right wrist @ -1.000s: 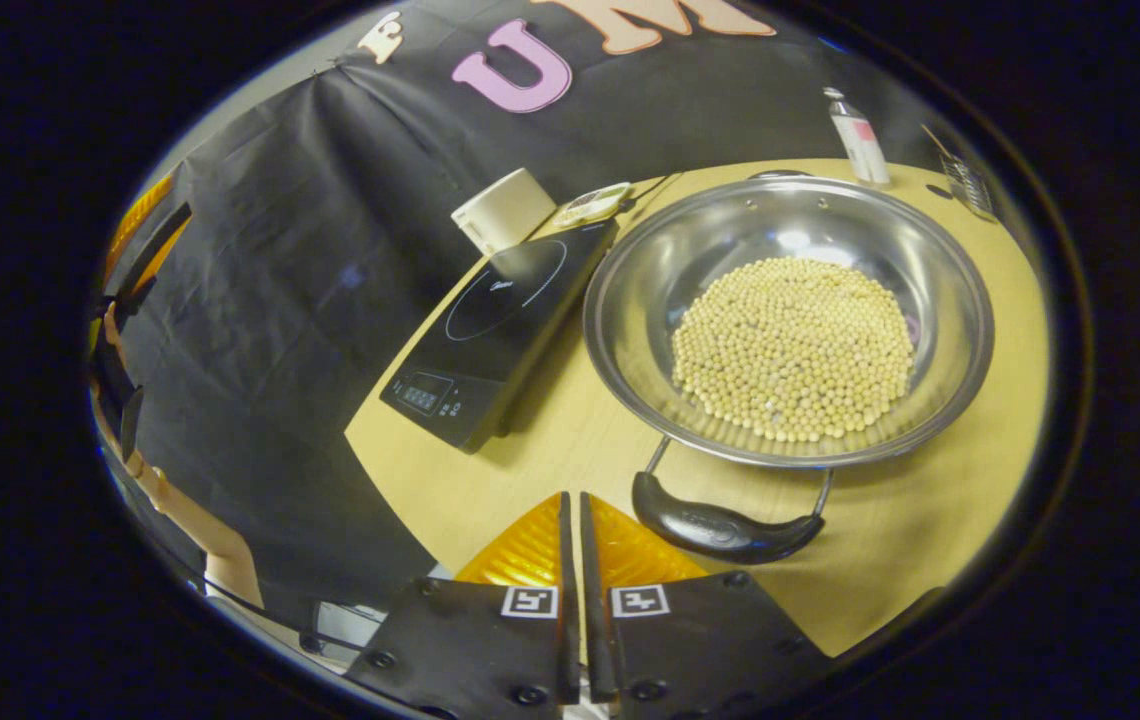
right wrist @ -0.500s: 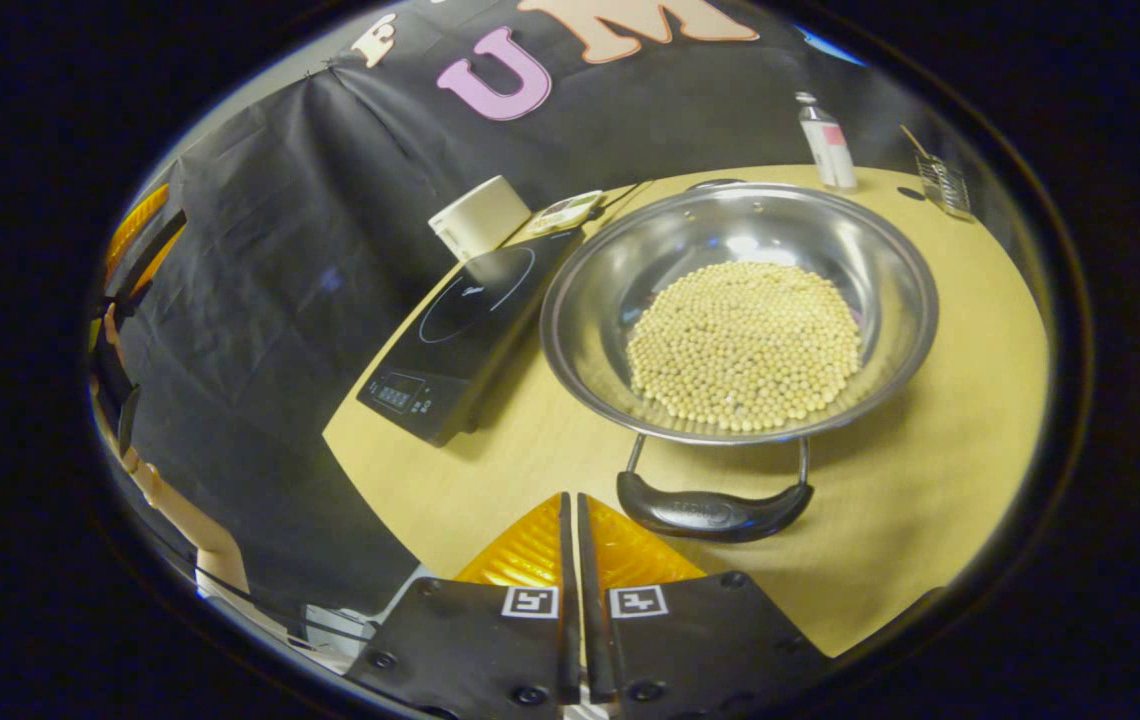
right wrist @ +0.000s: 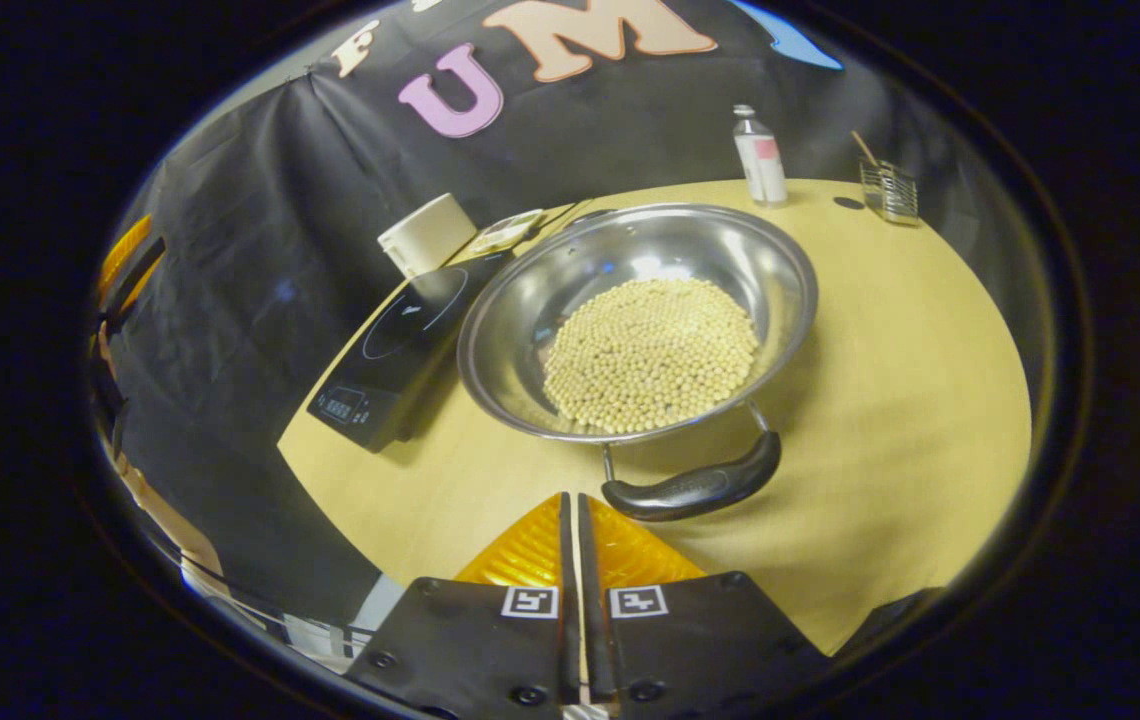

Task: First push the handle of the pot to place it horizontally, then grasp the pot with both hands and set it on the induction cooktop.

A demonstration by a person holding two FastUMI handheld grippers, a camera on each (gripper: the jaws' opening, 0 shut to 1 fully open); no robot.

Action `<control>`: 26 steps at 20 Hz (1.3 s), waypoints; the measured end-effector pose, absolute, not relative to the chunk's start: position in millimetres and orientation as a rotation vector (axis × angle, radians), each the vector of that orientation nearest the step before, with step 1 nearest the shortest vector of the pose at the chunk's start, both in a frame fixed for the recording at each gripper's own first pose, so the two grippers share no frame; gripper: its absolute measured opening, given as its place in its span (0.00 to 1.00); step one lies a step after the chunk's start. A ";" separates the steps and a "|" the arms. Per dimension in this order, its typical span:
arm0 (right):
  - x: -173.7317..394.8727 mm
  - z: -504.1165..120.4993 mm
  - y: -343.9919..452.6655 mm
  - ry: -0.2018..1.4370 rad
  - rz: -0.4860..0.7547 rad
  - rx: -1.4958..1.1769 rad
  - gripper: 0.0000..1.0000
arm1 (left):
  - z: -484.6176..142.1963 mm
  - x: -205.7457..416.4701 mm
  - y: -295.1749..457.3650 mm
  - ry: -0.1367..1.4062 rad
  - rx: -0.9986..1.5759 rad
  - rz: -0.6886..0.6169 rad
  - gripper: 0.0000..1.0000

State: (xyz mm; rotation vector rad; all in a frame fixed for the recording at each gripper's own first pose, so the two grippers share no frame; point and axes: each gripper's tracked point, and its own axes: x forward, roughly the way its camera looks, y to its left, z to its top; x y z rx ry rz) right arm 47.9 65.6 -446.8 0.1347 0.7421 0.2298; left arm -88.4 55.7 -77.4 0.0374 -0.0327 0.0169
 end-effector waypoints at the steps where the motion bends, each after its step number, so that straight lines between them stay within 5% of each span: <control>1: 48.7 -445.8 58.2 0.739 0.213 0.133 0.00 | -78.3 -88.5 56.4 -0.031 0.035 0.016 0.95; 5: 58.5 -434.9 32.5 0.715 0.161 0.155 0.06 | -81.1 -89.8 56.9 -0.025 0.026 0.007 0.95; 26: 138.0 -415.6 -66.3 0.637 -0.056 0.117 0.00 | -87.3 -90.7 67.0 -0.014 0.036 0.046 0.95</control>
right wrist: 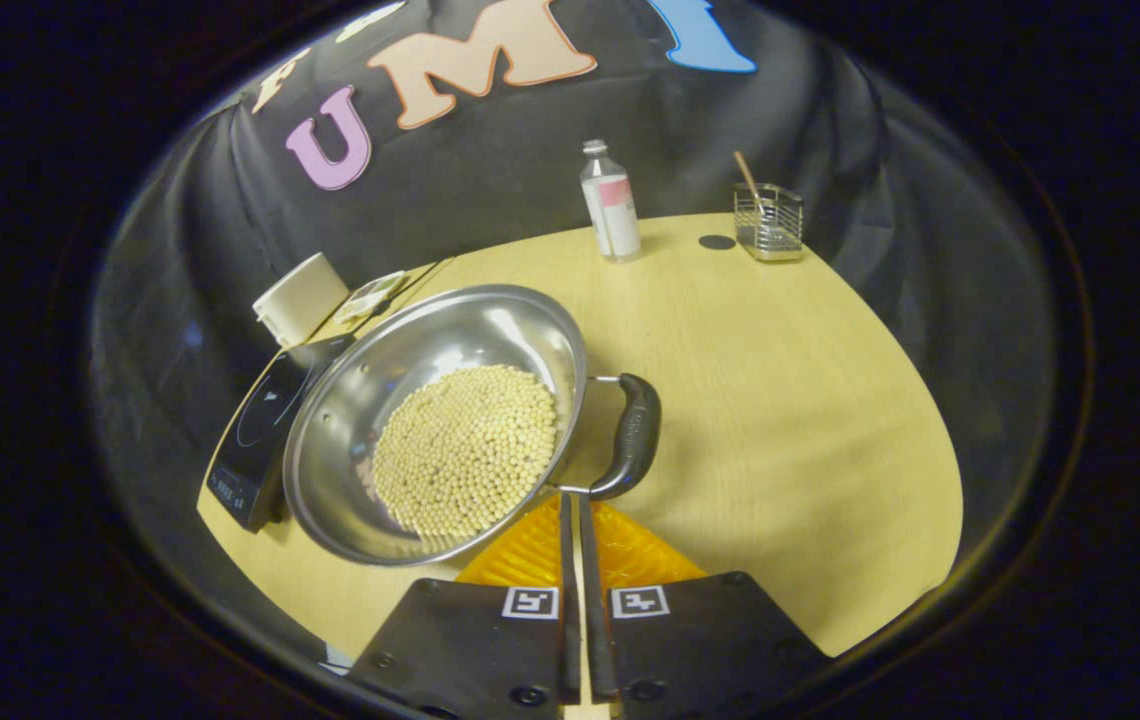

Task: First push the handle of the pot to place it horizontally, then grasp the pot with both hands and set it on the induction cooktop.

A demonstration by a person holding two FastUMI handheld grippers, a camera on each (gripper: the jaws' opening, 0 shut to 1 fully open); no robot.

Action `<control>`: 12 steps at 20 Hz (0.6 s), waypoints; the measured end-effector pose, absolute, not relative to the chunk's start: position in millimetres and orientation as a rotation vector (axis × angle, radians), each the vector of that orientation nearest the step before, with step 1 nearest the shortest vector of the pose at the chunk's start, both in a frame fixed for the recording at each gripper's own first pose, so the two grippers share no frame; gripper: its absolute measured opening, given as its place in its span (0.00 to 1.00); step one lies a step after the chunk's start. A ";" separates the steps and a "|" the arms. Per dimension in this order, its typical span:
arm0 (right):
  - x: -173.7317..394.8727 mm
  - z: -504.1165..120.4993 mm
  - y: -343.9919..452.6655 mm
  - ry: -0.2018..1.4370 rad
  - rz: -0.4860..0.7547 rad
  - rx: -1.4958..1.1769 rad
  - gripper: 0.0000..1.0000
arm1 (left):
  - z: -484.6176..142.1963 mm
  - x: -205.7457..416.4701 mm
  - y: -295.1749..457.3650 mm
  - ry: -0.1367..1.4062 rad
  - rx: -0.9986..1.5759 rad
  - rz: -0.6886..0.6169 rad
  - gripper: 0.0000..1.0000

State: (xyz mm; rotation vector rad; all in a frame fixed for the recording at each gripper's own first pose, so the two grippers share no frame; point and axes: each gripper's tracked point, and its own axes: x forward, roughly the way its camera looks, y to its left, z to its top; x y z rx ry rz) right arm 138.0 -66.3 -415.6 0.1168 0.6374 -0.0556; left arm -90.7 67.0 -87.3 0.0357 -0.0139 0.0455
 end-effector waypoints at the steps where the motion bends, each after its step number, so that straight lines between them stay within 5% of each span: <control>1: 143.1 -415.1 -68.2 0.632 -0.060 0.114 0.00 | -87.8 -90.2 69.7 -0.015 0.031 0.051 0.95; 7: 149.3 -407.5 -70.3 0.621 -0.045 0.126 0.06 | -93.2 -83.9 89.5 -0.017 0.018 0.097 0.95; 8: 148.7 -402.4 -72.2 0.608 -0.044 0.134 0.00 | -96.9 -80.0 91.5 -0.015 0.019 0.103 0.91; 9: 144.2 -394.2 -74.3 0.593 -0.036 0.142 0.17 | -101.3 -75.8 91.5 -0.008 0.018 0.101 0.95; 10: 140.8 -386.5 -79.5 0.581 -0.041 0.144 0.11 | -106.8 -71.0 90.1 0.000 0.015 0.095 0.95; 12: 134.2 -365.6 -84.0 0.549 -0.030 0.157 0.26 | -122.0 -57.0 84.6 0.024 -0.004 0.072 0.95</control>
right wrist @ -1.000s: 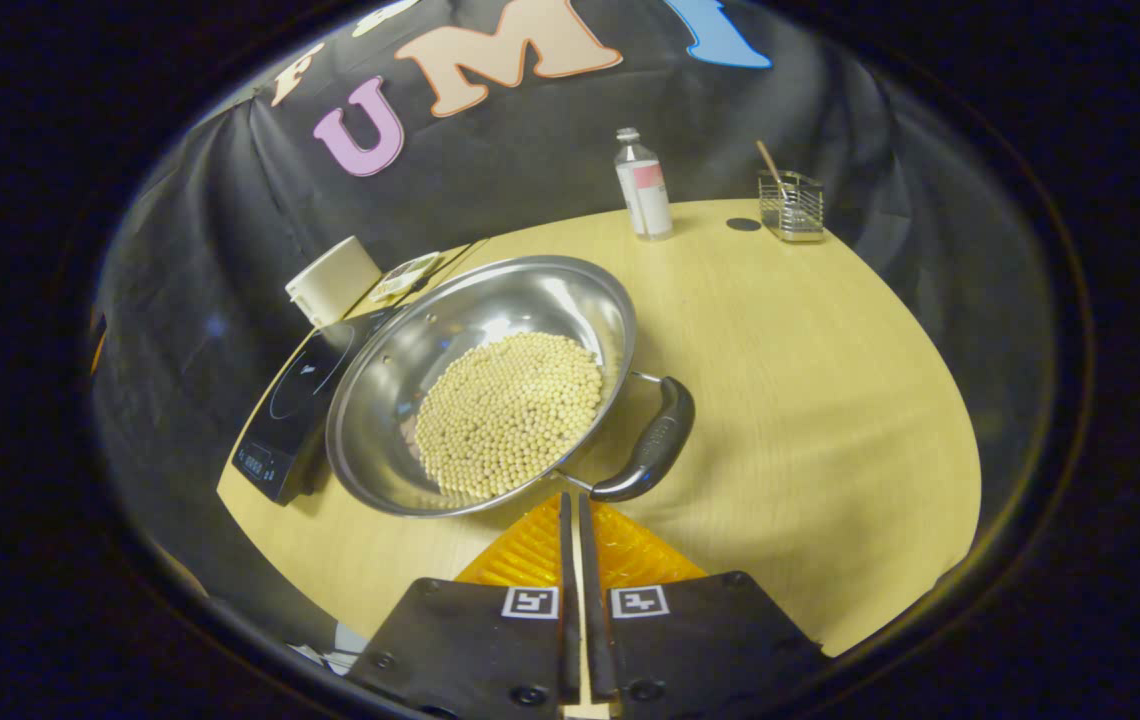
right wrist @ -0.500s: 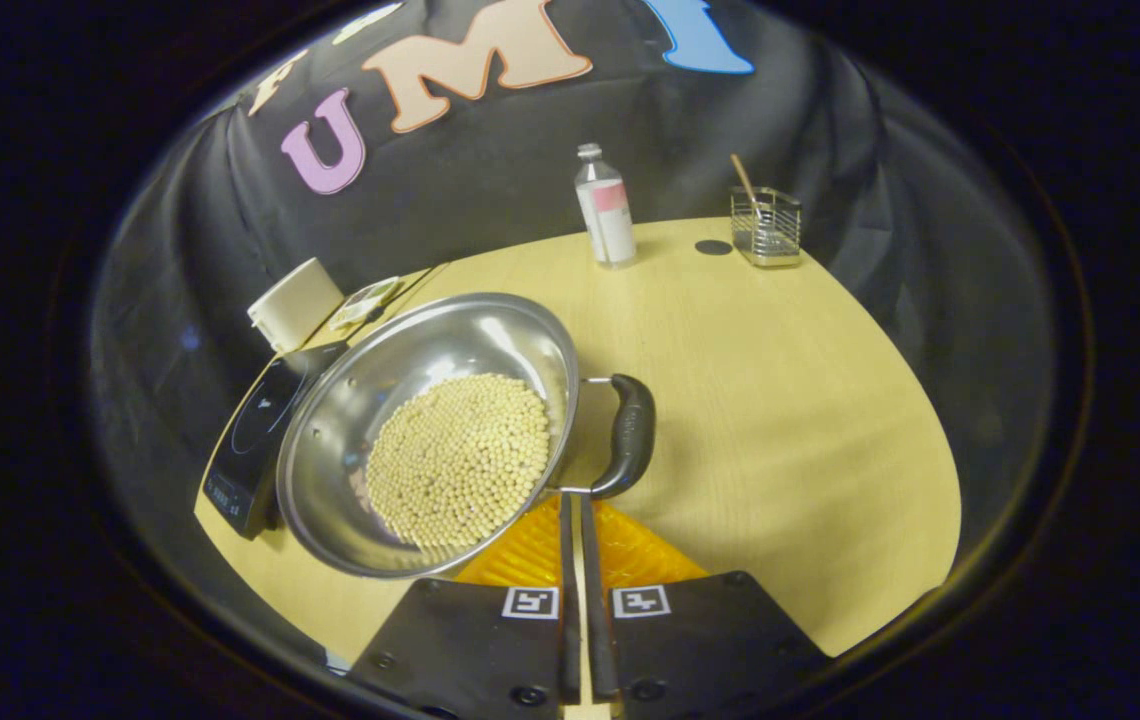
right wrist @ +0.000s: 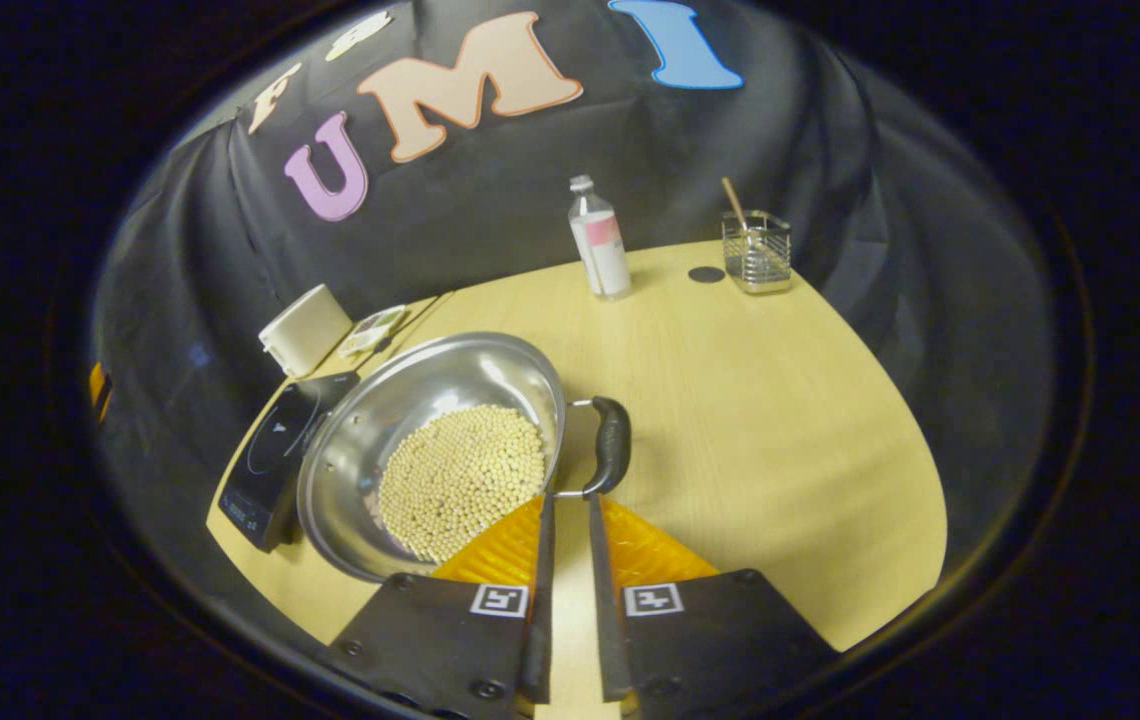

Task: First push the handle of the pot to place it horizontally, then grasp the pot with both hands and set it on the induction cooktop.

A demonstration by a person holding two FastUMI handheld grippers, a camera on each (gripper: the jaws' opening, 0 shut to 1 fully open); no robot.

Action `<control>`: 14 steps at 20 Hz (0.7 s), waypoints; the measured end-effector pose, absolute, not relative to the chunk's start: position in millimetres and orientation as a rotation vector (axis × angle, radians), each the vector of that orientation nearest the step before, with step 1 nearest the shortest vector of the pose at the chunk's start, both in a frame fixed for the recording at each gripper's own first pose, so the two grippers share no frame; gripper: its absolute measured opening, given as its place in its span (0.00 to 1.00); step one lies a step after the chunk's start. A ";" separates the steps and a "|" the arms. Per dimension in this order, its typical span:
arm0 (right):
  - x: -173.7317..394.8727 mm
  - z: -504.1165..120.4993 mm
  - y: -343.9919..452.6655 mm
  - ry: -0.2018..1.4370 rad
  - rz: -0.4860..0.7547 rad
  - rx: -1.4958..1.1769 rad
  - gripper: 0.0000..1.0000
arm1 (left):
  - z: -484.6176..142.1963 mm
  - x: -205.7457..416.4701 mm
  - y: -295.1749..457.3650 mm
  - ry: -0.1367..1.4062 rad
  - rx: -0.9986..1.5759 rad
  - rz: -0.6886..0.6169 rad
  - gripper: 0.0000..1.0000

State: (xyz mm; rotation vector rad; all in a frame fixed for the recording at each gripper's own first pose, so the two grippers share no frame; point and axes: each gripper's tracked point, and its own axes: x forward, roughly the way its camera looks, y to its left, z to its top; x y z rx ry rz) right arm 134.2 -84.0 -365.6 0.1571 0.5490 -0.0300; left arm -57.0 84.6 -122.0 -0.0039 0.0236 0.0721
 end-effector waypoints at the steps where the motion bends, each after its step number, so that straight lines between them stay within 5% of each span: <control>1: 133.5 -355.4 -87.5 0.534 -0.024 0.160 0.24 | -129.7 -49.3 81.0 0.038 -0.018 0.059 0.95; 2: 133.2 -345.9 -90.9 0.519 -0.021 0.165 0.31 | -138.9 -40.9 77.5 0.051 -0.030 0.045 0.95; 7: 146.9 -332.3 -84.7 0.522 0.072 0.272 1.00 | -195.0 9.2 49.4 0.152 -0.068 -0.037 0.96; 9: 158.5 -347.0 -85.7 0.572 0.081 0.302 0.93 | -222.4 29.8 33.6 0.219 -0.096 -0.088 0.96; 11: 168.4 -359.6 -85.5 0.605 0.089 0.308 1.00 | -248.7 48.1 23.7 0.287 -0.116 -0.126 0.96; 14: 181.6 -372.9 -74.3 0.649 0.135 0.360 0.94 | -289.0 76.6 12.0 0.390 -0.133 -0.169 0.96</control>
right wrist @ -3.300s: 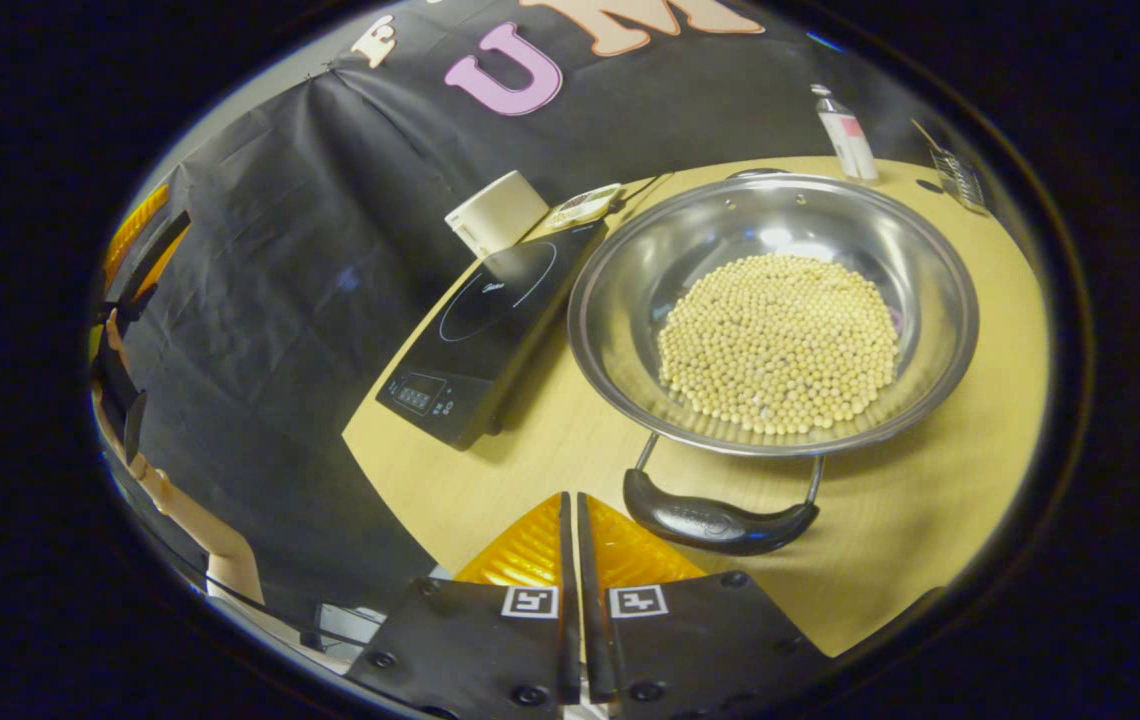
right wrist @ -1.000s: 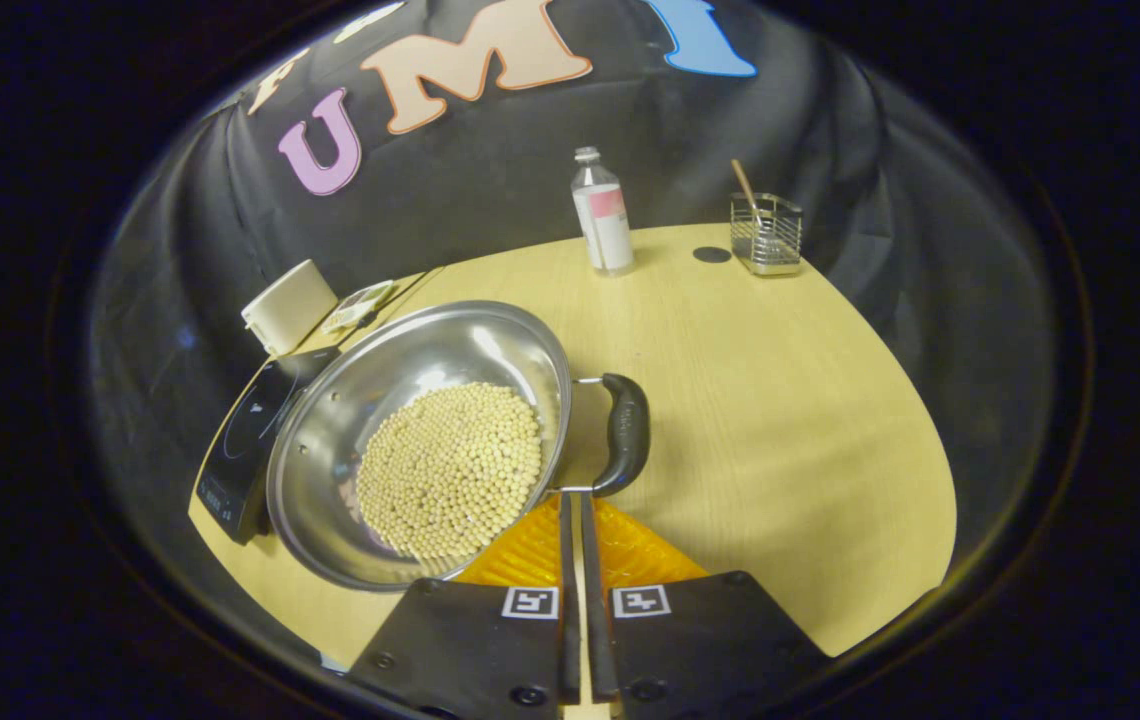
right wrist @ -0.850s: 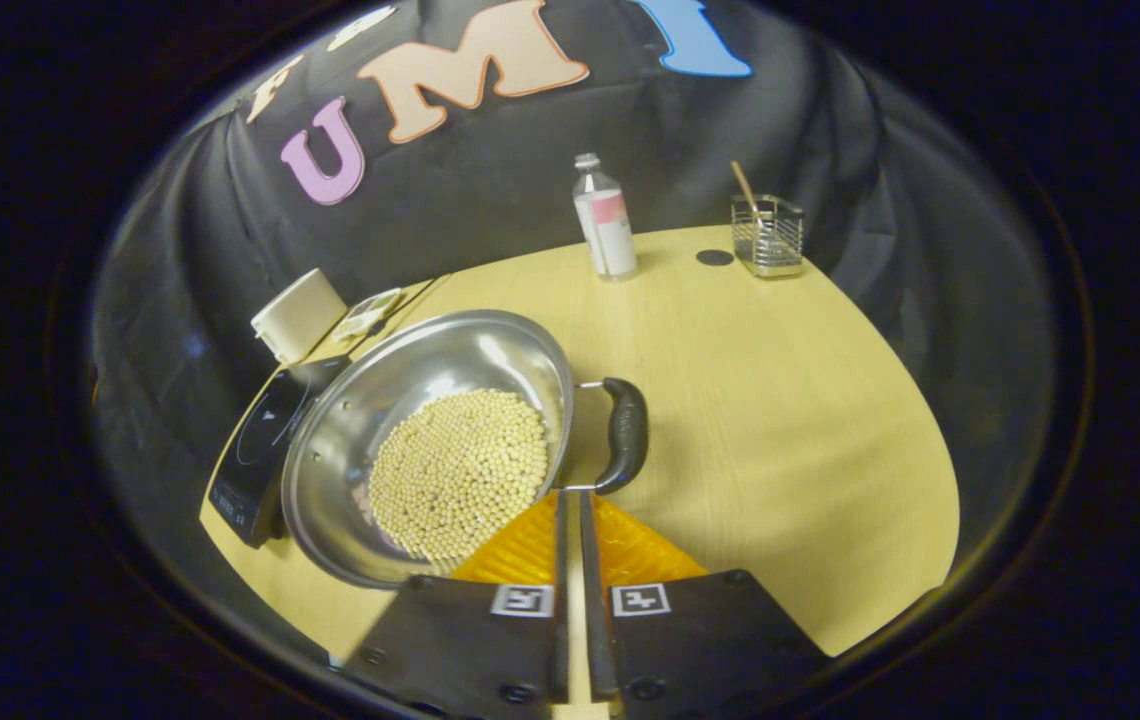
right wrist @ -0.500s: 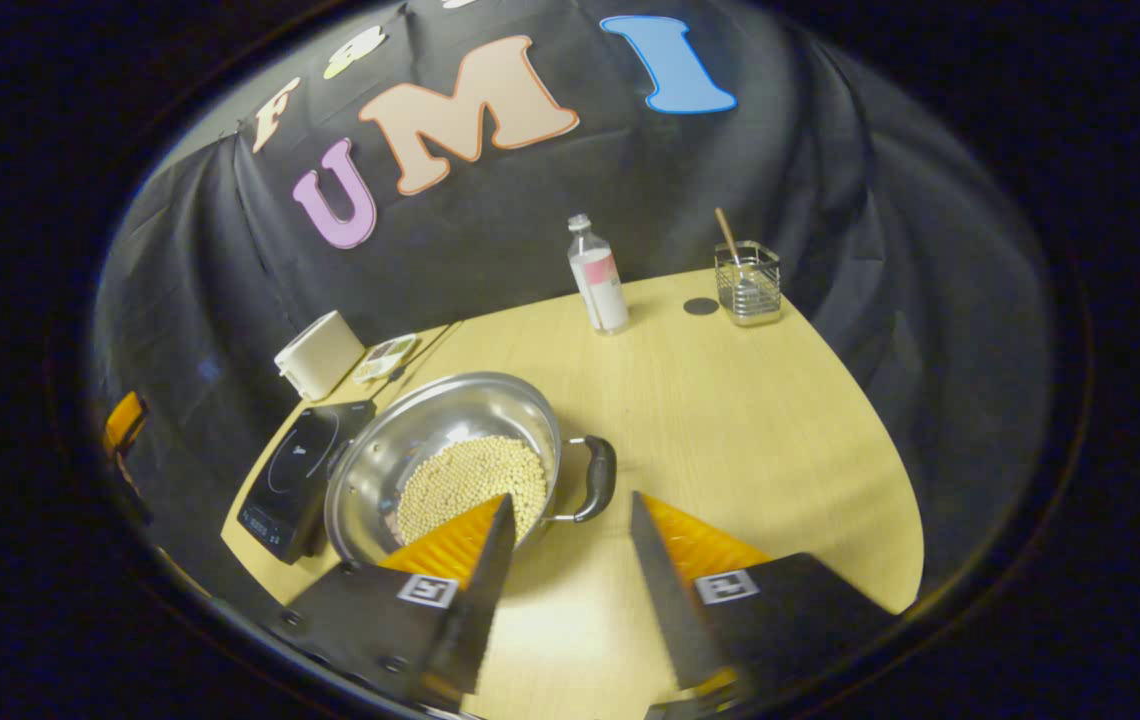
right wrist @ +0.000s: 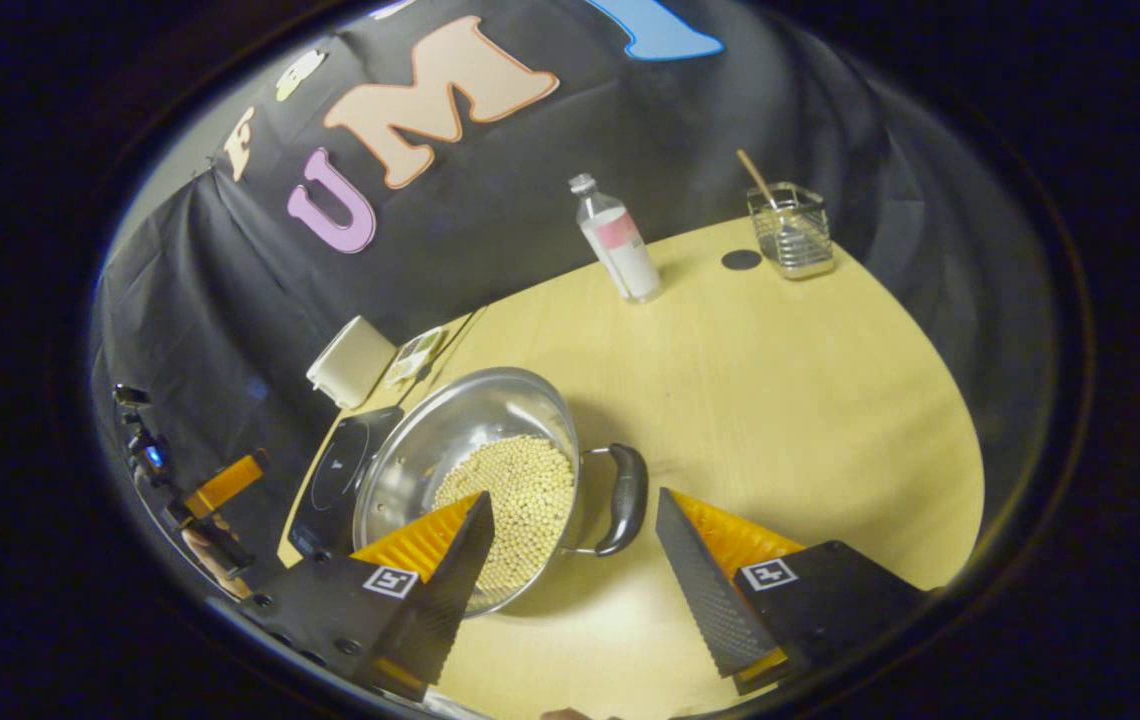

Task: First push the handle of the pot to place it horizontally, then grasp the pot with both hands and set it on the induction cooktop.

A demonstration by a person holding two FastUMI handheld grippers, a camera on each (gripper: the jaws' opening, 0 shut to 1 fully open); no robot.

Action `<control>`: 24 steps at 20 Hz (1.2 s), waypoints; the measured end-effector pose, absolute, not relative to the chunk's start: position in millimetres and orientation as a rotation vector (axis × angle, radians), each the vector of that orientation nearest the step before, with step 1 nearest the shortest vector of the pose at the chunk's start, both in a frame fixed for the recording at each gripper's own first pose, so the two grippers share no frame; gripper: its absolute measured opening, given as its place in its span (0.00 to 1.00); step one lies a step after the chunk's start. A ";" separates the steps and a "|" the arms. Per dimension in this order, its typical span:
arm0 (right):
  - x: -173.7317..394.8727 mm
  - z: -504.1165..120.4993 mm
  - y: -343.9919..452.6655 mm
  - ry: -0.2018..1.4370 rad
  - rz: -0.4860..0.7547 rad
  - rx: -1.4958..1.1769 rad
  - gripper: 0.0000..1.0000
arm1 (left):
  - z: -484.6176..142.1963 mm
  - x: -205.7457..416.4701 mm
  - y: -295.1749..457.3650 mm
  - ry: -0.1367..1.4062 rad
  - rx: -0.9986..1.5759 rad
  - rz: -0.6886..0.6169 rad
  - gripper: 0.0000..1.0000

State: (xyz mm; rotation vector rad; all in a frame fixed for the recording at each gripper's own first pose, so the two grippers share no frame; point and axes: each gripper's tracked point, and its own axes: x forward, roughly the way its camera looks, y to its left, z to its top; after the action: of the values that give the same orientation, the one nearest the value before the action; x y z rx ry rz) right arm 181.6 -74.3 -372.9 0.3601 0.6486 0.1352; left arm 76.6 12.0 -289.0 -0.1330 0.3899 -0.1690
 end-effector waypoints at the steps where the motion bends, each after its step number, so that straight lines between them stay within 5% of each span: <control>1: 186.9 -381.2 -75.9 0.663 0.126 0.363 1.00 | -300.2 84.4 6.2 0.424 -0.156 -0.190 0.95; 2: 190.4 -387.4 -74.9 0.680 0.131 0.373 0.93 | -310.2 89.1 1.6 0.460 -0.184 -0.210 0.96; 5: 192.1 -395.4 -67.4 0.722 0.159 0.424 0.92 | -336.5 101.7 -10.5 0.543 -0.241 -0.253 0.95; 6: 194.1 -397.8 -66.5 0.726 0.163 0.425 1.00 | -343.9 105.5 -13.2 0.568 -0.251 -0.258 0.95; 7: 195.0 -400.8 -65.4 0.728 0.165 0.422 0.92 | -350.8 108.9 -15.7 0.593 -0.261 -0.266 0.95; 11: 196.1 -403.7 -62.3 0.734 0.178 0.438 0.88 | -365.7 119.7 -26.7 0.643 -0.312 -0.276 0.96; 13: 196.4 -405.3 -59.9 0.741 0.190 0.473 0.98 | -371.3 121.0 -29.9 0.663 -0.322 -0.282 0.95; 19: 196.5 -416.8 -59.6 0.764 0.194 0.486 0.98 | -387.8 130.2 -39.1 0.713 -0.340 -0.285 1.00; 24: 207.9 -429.7 -55.5 0.785 0.188 0.511 0.87 | -404.6 137.0 -46.8 0.769 -0.340 -0.288 0.84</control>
State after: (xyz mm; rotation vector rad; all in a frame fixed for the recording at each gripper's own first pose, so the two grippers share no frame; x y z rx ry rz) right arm 207.9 -55.5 -429.7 0.5111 0.7850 0.1876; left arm 137.0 -46.8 -404.6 -0.3396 0.7686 -0.2882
